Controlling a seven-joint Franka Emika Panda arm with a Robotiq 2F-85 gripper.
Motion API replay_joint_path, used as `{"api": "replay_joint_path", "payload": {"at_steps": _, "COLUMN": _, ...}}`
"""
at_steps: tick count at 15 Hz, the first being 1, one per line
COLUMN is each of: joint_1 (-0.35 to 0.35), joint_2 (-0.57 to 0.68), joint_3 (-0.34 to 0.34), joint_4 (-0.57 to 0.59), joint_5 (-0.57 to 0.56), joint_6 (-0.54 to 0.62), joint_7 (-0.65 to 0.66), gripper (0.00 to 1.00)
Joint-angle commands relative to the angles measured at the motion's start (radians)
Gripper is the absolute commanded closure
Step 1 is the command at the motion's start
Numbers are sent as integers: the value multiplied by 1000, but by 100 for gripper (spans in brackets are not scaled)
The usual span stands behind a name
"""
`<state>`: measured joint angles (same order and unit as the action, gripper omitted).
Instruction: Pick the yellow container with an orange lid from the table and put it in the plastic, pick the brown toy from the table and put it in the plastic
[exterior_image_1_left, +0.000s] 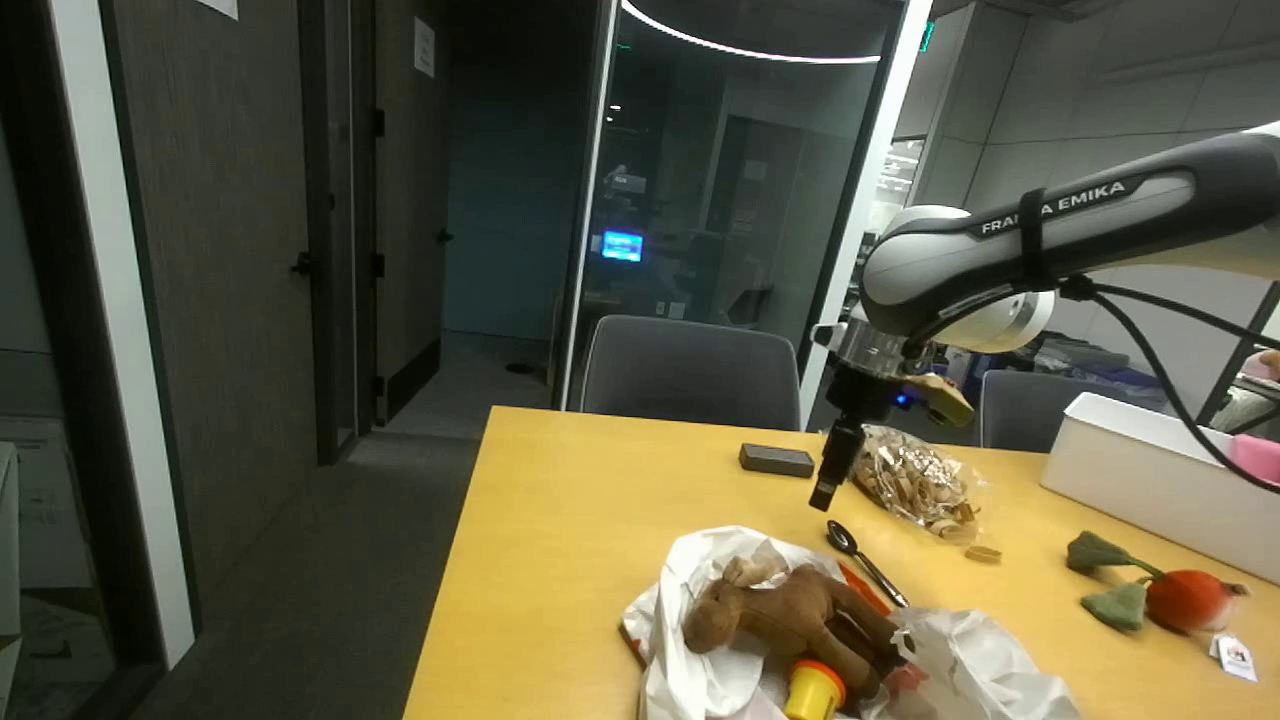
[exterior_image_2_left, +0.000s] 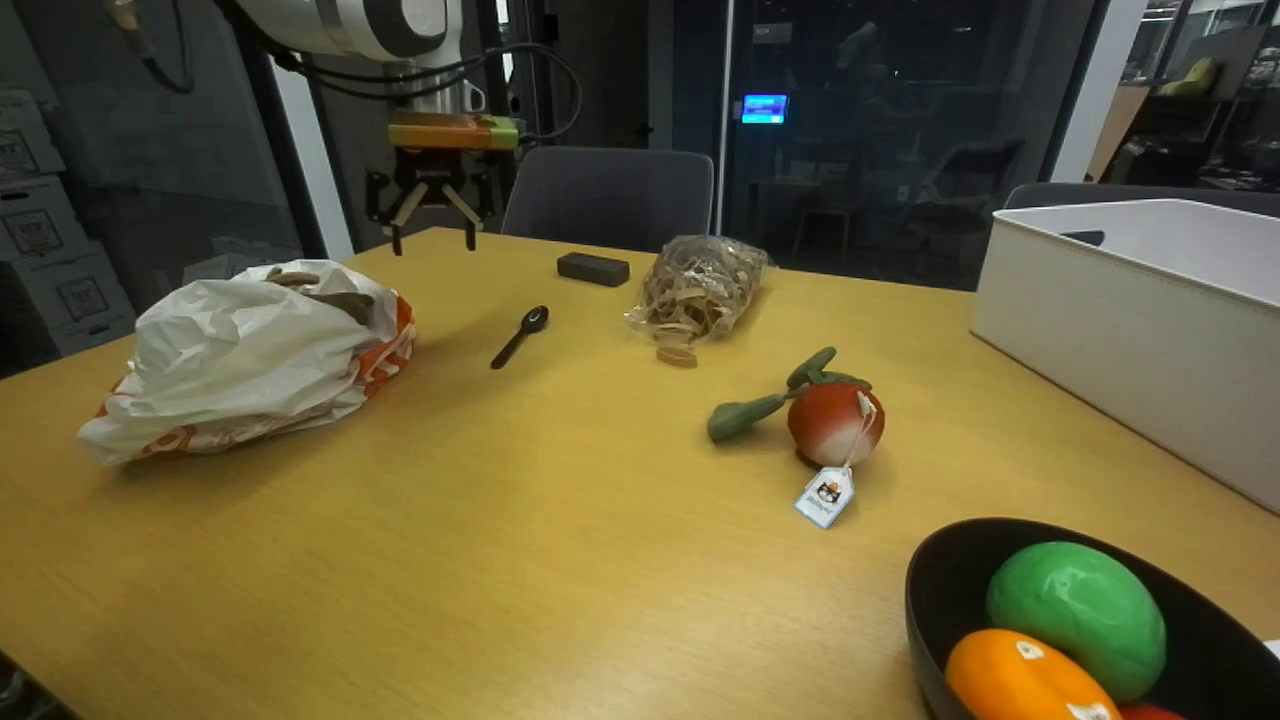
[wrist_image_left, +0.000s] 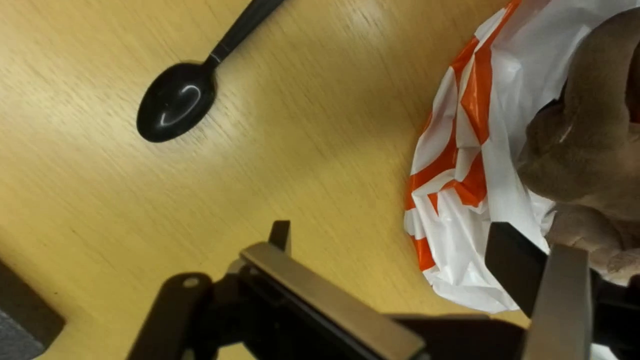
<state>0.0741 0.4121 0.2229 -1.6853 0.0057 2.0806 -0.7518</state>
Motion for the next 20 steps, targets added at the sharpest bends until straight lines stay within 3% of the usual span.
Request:
{"api": "replay_joint_path", "payload": {"at_steps": 1, "joint_1": 14, "joint_2": -39, "joint_3": 13, "joint_4": -72, "joint_5": -6, "joint_6": 78, "joint_7": -64, "gripper": 0}}
{"api": "replay_joint_path", "payload": {"at_steps": 4, "joint_1": 13, "joint_2": -67, "joint_3": 38, "joint_4": -123, "joint_5": 16, "joint_6": 138, "joint_7": -133, "gripper": 0}}
{"api": "replay_joint_path", "payload": {"at_steps": 10, "joint_1": 21, "joint_2": -102, "joint_3": 66, "joint_4": -165, "joint_5": 32, "joint_6": 88, "joint_7": -240, "gripper": 0}}
{"api": "replay_joint_path", "payload": {"at_steps": 17, "joint_1": 36, "joint_2": -69, "joint_3": 78, "joint_4": -223, "joint_5": 69, "joint_6": 188, "joint_7": -261, "gripper": 0}}
{"api": "replay_joint_path", "payload": {"at_steps": 20, "joint_1": 45, "joint_2": -70, "joint_3": 82, "joint_4": -233, "joint_5": 87, "joint_6": 155, "joint_7": -244, "gripper": 0}}
